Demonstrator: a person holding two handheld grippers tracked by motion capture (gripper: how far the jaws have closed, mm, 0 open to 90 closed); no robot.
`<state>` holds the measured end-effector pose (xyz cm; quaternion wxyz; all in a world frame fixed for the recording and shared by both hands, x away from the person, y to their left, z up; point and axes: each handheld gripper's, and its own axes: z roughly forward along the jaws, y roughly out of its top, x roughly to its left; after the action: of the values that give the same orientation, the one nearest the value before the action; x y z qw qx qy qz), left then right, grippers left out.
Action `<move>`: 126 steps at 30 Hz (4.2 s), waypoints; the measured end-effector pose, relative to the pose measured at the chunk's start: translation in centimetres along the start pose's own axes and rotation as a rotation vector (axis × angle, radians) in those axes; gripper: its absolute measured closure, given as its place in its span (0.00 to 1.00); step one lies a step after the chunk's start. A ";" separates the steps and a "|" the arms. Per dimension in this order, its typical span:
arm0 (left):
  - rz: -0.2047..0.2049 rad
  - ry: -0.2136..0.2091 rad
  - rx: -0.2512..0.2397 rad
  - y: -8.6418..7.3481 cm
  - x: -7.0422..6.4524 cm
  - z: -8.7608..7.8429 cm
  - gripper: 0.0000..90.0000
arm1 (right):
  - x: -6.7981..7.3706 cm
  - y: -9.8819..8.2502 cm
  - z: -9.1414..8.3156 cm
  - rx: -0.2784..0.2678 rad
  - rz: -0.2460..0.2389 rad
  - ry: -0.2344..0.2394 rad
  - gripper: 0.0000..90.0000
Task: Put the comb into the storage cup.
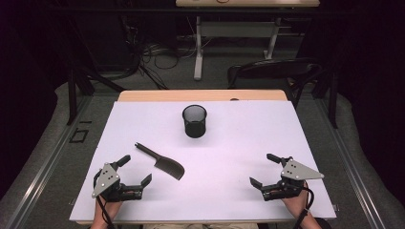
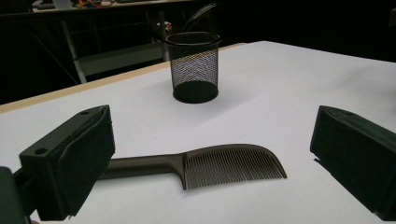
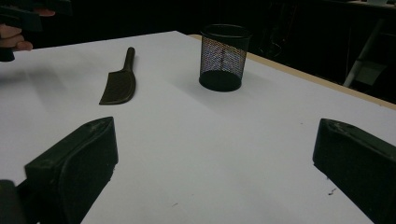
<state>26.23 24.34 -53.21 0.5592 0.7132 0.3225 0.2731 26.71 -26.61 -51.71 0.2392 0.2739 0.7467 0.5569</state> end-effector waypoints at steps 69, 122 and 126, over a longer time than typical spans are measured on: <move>0.010 0.173 0.161 2.5 6.7 6.9 0.00 | -0.3 -0.1 0.8 0.028 0.003 0.017 0.00; 0.007 0.250 0.479 1.7 9.2 11.6 1.00 | -0.2 0.0 0.8 0.046 -0.001 0.016 0.00; 0.006 0.261 0.498 1.4 9.5 11.6 1.00 | -0.2 0.0 0.9 0.043 -0.001 0.016 0.00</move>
<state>41.24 24.17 -54.19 0.3198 0.7885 0.4466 0.2766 27.43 -26.13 -51.97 0.2274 0.2741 0.7606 0.5428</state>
